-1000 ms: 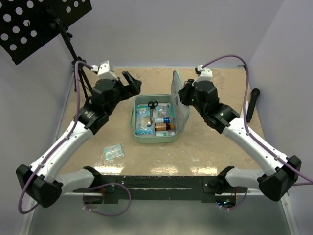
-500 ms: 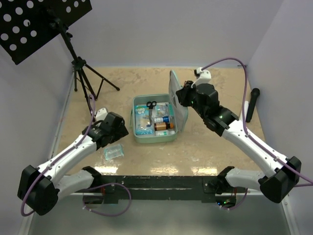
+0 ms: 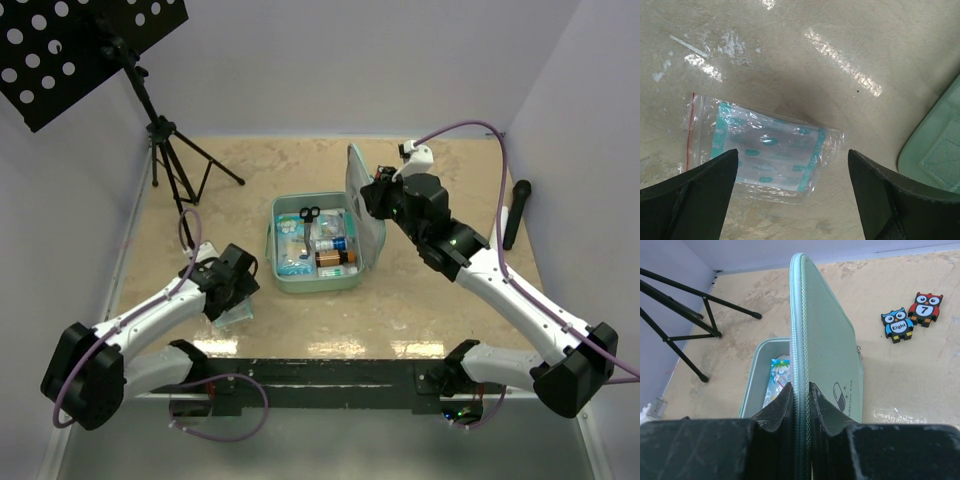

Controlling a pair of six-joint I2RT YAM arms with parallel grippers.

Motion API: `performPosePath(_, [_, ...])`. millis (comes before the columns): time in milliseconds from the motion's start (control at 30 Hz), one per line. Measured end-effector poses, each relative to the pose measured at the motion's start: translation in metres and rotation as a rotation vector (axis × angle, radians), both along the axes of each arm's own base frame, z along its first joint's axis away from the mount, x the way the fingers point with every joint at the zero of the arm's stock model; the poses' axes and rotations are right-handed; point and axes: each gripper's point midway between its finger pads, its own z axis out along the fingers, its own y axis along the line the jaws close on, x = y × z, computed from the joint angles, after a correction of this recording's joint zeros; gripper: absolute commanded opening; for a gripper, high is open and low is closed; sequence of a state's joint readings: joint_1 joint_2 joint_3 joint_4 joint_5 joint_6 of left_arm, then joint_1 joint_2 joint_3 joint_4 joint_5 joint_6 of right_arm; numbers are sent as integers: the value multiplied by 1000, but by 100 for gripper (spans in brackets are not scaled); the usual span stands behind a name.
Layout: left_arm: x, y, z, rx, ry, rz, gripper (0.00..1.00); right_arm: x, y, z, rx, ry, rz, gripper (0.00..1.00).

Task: Organize the medicine kit
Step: Pick up the medical item at the center of the board.

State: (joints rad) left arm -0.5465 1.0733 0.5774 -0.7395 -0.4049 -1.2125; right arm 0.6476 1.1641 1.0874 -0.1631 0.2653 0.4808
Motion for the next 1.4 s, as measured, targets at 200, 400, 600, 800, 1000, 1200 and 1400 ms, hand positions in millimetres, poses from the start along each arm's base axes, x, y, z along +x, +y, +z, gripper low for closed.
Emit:
performPosePath(200, [-2, -5, -18, 6, 60, -13, 87, 0, 0, 0, 0, 1, 3, 0])
performPosePath(400, [-2, -7, -20, 2, 60, -38, 74, 0, 0, 0, -1, 0, 3, 0])
performPosePath(600, [-3, -8, -24, 24, 78, -73, 55, 0, 0, 0, -1, 0, 3, 0])
performPosePath(800, [-5, -6, -26, 44, 89, -95, 13, -2, -1, -1, 3, -4, 2, 0])
performPosePath(1000, [-3, -12, -22, 7, 66, -105, 0, -2, -1, -1, 3, -5, 2, 0])
performPosePath(1200, [2, -21, 9, -80, -55, -129, 0, -2, -1, 0, 4, -5, 3, 0])
performPosePath(1400, [26, -34, 84, -143, -274, -216, 0, -2, -1, -1, 4, -5, 7, 0])
